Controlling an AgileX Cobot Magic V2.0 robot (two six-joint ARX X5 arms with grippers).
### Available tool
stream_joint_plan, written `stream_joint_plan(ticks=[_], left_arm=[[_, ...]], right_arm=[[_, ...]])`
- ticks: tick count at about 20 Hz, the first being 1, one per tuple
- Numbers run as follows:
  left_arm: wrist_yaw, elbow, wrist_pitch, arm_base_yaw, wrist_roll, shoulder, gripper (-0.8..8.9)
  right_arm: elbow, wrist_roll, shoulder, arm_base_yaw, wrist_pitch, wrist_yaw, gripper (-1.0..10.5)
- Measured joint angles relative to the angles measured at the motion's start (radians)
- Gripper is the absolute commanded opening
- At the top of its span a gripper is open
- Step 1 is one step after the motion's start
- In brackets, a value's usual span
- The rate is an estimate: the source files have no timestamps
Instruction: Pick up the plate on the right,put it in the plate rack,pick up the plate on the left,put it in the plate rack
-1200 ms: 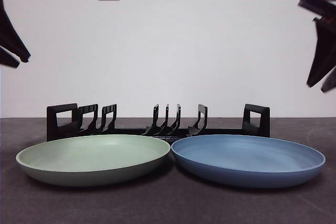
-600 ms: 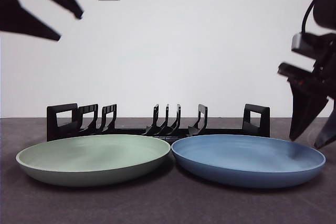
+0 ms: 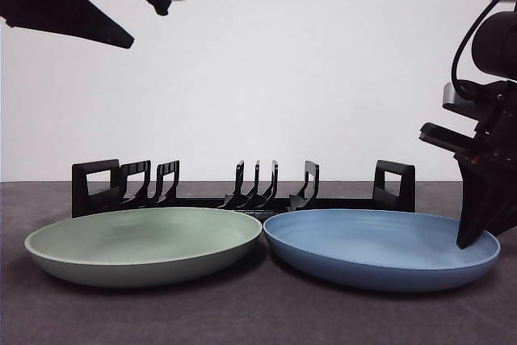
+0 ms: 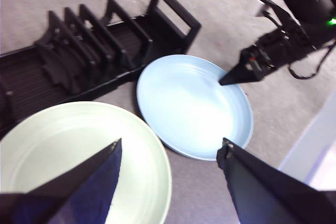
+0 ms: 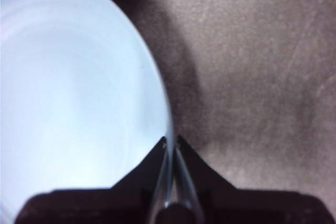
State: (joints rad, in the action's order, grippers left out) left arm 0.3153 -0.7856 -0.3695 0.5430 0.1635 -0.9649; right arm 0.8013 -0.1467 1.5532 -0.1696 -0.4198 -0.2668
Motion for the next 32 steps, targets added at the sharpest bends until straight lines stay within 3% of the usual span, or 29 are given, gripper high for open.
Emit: stream_joint_plan(ticks=[4, 7, 11, 16, 19, 24, 28, 32], left_arm=[[-0.003, 0.0, -0.018, 0.097, -0.091, 0.0, 3.15], [-0.064, 0.0, -0.042, 0.2, -0.196, 0.0, 3.15], [-0.202, 0.0, -0.042, 0.369, -0.359, 0.0, 3.15], [-0.438, 0.0, -0.048, 0.584, -0.658, -0.011, 3.15], [-0.519, 0.0, -0.048, 0.65, -0.795, -0.072, 3.15], [-0.597, 0.0, -0.034, 0.658, -0.861, -0.216, 3.13], [-0.601, 0.0, 0.038, 0.658, -0.887, -0.28, 3.04], [-0.564, -0.001, 0.057, 0.658, -0.898, -0.314, 1.41]], right_arm=[[0.0, -0.019, -0.075, 0.0, -0.052, 0.008, -0.1], [0.0, -0.019, -0.175, 0.0, -0.095, 0.016, -0.1], [0.008, -0.036, -0.282, 0.0, -0.163, 0.012, -0.1], [0.091, -0.045, -0.283, -0.016, -0.328, 0.004, -0.1], [0.121, -0.045, -0.283, -0.039, -0.351, -0.085, -0.1], [0.143, -0.048, -0.283, -0.087, -0.376, -0.098, -0.1], [0.143, -0.048, -0.283, -0.106, -0.384, -0.098, -0.1], [0.143, -0.048, -0.283, -0.124, -0.393, -0.1, -0.1]])
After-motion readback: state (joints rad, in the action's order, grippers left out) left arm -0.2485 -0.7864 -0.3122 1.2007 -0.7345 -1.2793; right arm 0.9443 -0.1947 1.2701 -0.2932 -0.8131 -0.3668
